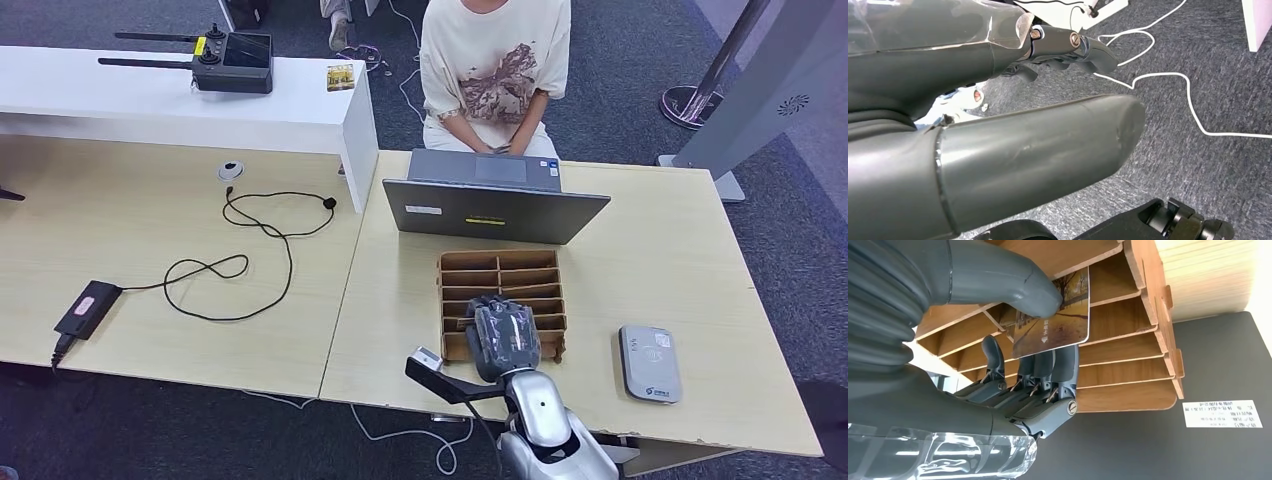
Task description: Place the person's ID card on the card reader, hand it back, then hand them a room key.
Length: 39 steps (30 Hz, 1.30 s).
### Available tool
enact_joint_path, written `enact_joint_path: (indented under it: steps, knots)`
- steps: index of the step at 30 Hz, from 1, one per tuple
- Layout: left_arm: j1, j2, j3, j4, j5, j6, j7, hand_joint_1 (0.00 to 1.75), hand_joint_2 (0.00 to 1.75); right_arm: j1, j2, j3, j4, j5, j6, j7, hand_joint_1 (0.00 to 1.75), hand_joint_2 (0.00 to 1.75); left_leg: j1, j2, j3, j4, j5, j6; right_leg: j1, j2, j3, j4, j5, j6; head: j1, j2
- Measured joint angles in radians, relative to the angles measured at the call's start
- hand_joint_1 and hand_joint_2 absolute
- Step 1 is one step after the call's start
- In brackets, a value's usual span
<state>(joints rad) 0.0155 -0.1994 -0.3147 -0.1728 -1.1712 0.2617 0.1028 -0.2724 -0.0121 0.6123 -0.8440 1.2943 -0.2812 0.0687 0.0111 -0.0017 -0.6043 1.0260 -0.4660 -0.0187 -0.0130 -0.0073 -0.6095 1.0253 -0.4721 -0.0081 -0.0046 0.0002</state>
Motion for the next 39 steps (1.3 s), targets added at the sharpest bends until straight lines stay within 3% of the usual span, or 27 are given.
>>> enact_joint_path:
  steps: [12,30,39]
  knots:
    - [-0.002,0.006,-0.008,0.0,0.0,-0.005,-0.019,0.0,0.0,-0.006,0.01,0.0,0.019,0.0,-0.013,0.003,1.22,1.75,0.0,0.0,0.001,0.0,0.0,0.0,0.0,0.0,0.001,0.0,0.0,0.0,0.0,0.0]
    - [-0.002,0.01,-0.013,0.0,0.0,-0.005,-0.02,0.0,0.0,-0.006,0.016,-0.009,0.026,0.001,-0.018,0.012,1.53,1.75,0.0,0.001,0.001,0.0,0.0,0.0,0.0,0.001,0.001,0.0,0.0,0.0,0.0,0.0]
    - [-0.001,0.006,-0.014,0.0,0.0,-0.003,0.001,0.0,0.0,-0.005,0.016,-0.014,0.019,0.003,-0.013,0.012,1.52,1.75,0.0,0.001,0.001,0.0,0.0,0.0,0.0,0.001,0.001,0.0,0.0,0.0,0.0,0.0]
